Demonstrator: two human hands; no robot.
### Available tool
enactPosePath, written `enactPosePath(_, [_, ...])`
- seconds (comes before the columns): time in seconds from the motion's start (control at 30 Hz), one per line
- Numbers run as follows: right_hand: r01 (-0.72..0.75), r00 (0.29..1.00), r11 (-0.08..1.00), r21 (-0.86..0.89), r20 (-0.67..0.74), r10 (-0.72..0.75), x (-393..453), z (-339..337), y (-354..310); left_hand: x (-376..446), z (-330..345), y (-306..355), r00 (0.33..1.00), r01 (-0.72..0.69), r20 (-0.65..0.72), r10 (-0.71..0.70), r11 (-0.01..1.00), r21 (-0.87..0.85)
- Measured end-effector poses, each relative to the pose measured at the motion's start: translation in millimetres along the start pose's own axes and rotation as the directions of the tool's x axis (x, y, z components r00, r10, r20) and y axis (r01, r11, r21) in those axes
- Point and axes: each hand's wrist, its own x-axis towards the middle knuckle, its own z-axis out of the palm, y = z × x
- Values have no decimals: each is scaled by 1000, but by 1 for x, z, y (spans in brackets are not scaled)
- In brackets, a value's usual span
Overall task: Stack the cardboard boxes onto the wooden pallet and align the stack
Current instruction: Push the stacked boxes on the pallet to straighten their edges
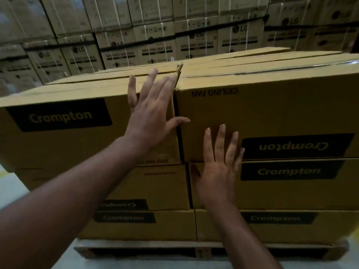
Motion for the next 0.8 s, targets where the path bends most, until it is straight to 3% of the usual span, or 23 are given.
enactPosePath(0.57, [5,1000,999,53,-2,-5,3,4,12,13,-3,8,1000,-8,22,11,989,-149])
enactPosePath(0.7, [172,982,962,211,-108,-152,0,-4,-6,-4,-5,-7,998,-43,-48,35,984,-175])
enactPosePath(0.8, [216,976,891,401,-120,-182,-9,-12,-41,-38,-7,-36,993,67,-89,-81,987,-148])
